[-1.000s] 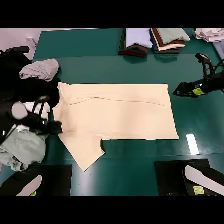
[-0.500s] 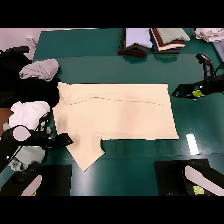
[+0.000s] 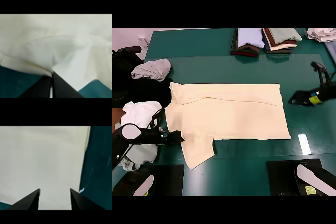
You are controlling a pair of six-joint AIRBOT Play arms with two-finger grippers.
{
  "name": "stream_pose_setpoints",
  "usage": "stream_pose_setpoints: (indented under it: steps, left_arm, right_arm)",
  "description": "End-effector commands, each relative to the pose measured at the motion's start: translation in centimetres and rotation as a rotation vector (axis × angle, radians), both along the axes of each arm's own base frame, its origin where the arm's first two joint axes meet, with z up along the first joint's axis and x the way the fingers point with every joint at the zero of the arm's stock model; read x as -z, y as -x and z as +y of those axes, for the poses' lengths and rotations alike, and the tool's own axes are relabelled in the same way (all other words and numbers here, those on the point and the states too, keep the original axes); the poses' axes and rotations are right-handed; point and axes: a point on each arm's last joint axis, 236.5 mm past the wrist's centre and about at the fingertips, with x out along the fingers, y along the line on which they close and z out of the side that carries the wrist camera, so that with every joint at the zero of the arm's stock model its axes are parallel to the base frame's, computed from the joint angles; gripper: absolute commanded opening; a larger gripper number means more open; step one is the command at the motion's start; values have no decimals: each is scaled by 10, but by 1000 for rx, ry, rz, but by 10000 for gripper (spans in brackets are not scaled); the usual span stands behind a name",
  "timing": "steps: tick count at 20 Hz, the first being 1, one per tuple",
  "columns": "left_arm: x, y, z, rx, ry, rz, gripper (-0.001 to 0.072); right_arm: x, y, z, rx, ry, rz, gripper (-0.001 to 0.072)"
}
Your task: Fold the shirts.
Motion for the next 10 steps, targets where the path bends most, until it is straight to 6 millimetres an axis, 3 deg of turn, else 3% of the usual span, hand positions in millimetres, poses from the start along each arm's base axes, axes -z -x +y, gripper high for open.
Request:
stream_pose_setpoints:
  steps: [1, 2, 4, 8, 10]
  left_arm:
    - [-19, -9, 6, 51, -39, -47, 26]
    - [-23, -12, 5, 49, -37, -60, 26]
    - [-24, -15, 5, 43, -37, -69, 26]
    - [-24, -17, 6, 39, -37, -74, 26]
    - [-24, -17, 6, 38, -38, -77, 26]
  right_arm:
    - [47, 71, -38, 115, 30, 204, 476]
    - [63, 92, -39, 166, -4, 261, 559]
    - [90, 120, -29, 243, -102, 341, 567]
    - [116, 122, 6, 295, -258, 366, 550]
    - [122, 116, 22, 257, -287, 383, 450]
